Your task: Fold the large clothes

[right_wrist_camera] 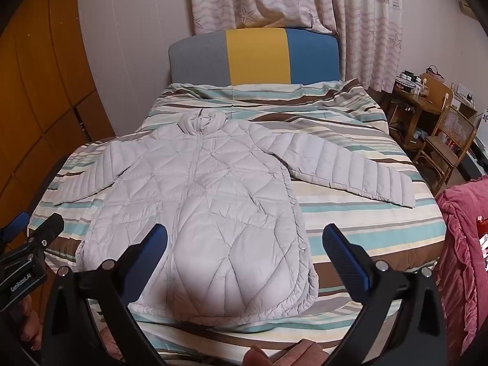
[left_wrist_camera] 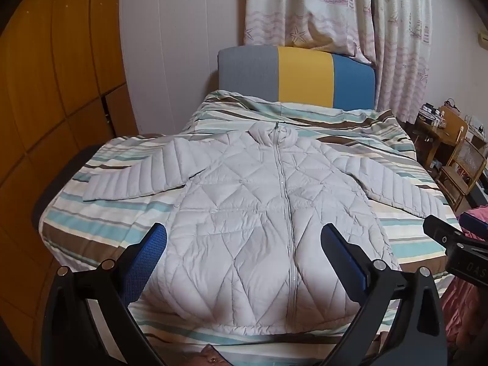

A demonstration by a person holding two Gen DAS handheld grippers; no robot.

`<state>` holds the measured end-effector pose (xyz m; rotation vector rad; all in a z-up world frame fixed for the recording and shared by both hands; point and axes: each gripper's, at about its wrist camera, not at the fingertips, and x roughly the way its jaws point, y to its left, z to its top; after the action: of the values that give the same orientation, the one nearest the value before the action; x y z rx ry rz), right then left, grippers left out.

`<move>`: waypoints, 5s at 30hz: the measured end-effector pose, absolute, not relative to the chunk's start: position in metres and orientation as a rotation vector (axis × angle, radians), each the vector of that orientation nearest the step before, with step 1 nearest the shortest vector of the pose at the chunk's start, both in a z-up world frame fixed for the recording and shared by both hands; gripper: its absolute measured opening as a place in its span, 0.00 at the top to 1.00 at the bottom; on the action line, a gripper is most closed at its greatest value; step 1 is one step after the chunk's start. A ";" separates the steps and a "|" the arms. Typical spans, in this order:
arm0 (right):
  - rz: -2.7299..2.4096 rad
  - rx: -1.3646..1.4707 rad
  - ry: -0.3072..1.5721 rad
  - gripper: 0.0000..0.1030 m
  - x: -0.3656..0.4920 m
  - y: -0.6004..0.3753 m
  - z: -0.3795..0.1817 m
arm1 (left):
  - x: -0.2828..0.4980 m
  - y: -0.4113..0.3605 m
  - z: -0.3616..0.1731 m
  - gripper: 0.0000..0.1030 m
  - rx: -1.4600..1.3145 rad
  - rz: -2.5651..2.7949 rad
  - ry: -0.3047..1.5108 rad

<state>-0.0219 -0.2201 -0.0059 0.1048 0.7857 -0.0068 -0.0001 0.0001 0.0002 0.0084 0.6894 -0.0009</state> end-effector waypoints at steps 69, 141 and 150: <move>0.015 0.125 0.831 0.02 -0.014 -0.226 -0.019 | 0.005 -0.004 -0.017 0.03 -0.066 -0.084 0.749; -0.862 0.482 0.652 0.92 0.180 -0.569 -0.204 | 0.266 0.079 -0.224 0.03 0.109 0.368 0.900; -0.715 0.165 0.566 0.92 0.209 -0.484 -0.162 | 0.261 0.087 -0.217 0.03 0.056 0.364 0.871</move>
<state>0.2087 -0.4837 -0.1623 0.1649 0.5657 -0.7154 0.2607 0.0868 -0.2171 0.0559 0.8711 0.3641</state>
